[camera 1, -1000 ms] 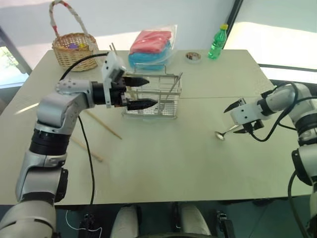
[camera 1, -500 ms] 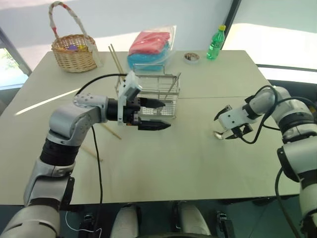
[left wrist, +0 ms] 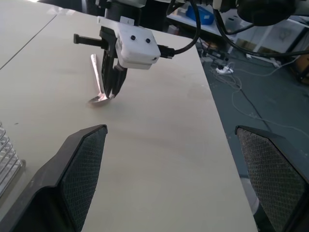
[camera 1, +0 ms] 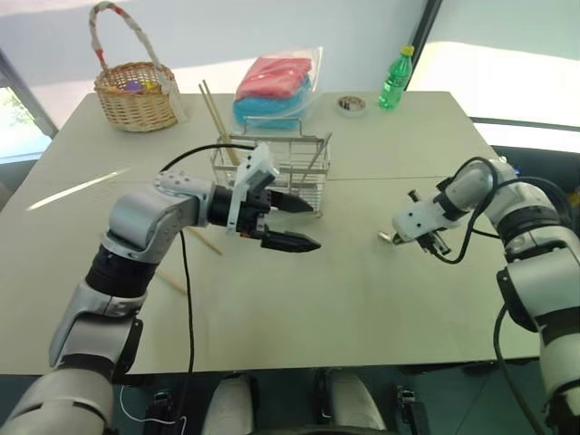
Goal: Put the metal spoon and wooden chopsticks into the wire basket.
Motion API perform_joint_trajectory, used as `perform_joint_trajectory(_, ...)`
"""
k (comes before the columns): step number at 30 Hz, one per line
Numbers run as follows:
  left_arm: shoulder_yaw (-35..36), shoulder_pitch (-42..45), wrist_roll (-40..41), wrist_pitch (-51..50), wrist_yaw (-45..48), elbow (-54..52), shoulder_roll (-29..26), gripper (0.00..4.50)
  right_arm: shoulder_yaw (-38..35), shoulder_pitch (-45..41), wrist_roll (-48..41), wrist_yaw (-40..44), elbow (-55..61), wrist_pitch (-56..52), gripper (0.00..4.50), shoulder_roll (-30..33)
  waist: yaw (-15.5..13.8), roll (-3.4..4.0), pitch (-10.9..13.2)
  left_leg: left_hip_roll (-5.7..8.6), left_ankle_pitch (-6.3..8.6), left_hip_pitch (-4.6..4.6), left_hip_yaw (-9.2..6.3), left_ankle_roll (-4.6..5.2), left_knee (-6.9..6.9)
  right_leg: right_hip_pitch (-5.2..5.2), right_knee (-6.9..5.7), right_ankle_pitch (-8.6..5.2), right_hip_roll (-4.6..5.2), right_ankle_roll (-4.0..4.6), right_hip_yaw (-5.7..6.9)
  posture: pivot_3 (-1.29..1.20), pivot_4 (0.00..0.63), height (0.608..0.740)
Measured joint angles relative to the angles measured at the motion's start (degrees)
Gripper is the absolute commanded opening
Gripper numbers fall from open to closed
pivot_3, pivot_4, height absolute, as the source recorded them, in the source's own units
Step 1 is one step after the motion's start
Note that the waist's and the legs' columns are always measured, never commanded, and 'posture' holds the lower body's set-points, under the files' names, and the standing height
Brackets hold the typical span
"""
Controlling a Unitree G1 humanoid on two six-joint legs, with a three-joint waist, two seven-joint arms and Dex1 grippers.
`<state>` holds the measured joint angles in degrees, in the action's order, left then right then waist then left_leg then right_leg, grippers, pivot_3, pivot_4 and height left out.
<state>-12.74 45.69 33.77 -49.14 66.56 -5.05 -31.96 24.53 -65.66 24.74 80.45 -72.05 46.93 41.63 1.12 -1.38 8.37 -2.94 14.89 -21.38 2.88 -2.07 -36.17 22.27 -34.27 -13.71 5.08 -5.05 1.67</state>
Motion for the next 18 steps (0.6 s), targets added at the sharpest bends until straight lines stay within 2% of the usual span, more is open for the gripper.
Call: perform_joint_trajectory(18,0.06,1.16,-0.42,1.04,-0.18,1.63,0.81,4.50,-0.76,1.42,-1.75,1.18,0.09,-0.13,0.06,0.06,-0.05,0.08,0.05,0.00,0.00,-0.03,-0.01,0.00,0.01,0.05,-0.03,0.00,-0.01,-0.01,-0.01,0.00,0.150,0.723)
